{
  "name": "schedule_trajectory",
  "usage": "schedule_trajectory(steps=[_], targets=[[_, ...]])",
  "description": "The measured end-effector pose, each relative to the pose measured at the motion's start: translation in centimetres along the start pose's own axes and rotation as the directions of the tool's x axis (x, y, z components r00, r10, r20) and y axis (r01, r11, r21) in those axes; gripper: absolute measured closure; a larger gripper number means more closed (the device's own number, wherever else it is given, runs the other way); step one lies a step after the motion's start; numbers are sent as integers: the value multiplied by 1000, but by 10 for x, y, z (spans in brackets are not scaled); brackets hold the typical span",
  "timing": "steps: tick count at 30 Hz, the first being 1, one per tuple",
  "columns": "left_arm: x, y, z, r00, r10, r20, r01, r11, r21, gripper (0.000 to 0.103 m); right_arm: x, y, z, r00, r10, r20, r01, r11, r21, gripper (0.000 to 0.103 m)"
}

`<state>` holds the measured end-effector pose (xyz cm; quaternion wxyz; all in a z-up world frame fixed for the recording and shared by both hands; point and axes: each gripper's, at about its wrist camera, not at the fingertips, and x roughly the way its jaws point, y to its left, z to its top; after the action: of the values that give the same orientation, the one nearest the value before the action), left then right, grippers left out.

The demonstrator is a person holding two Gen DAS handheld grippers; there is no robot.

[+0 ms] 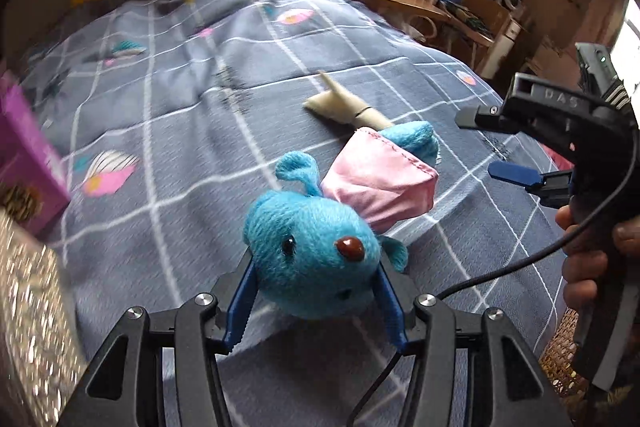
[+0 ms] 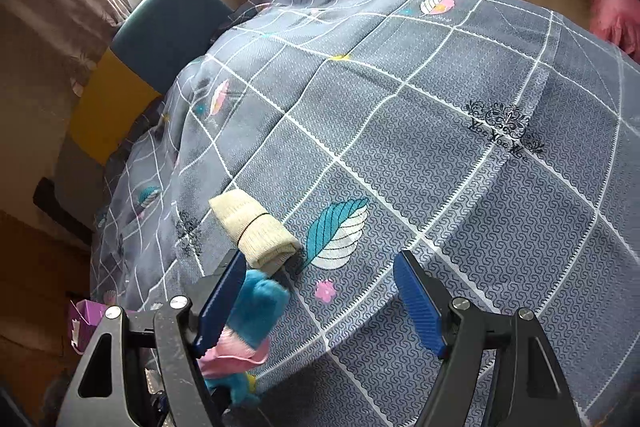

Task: Organize soft objects
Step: 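Grasp the blue plush toy with left tool while right tool grasps bandage roll, then lift the blue plush toy and carry it toward the gold tray with left tool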

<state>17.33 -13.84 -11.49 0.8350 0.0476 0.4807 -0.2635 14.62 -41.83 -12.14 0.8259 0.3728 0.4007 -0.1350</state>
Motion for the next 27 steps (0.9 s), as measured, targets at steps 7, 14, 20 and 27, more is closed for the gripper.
schedule_trajectory(steps=[7, 14, 20, 27], targets=[[-14, 19, -35, 999, 41, -8, -41, 999, -34, 48, 34, 42, -5, 990, -78, -115, 48, 968, -246, 26], [-14, 21, -44, 999, 41, -14, -41, 999, -31, 48, 102, 92, 19, 968, -218, -123, 127, 851, -509, 26], [-13, 24, -46, 999, 31, -11, -31, 998, -49, 48, 129, 101, 15, 944, -296, -148, 160, 799, -580, 60], [-12, 26, -43, 1000, 23, -15, -24, 997, -77, 48, 92, 93, -7, 941, -312, -129, 165, 757, -632, 63]])
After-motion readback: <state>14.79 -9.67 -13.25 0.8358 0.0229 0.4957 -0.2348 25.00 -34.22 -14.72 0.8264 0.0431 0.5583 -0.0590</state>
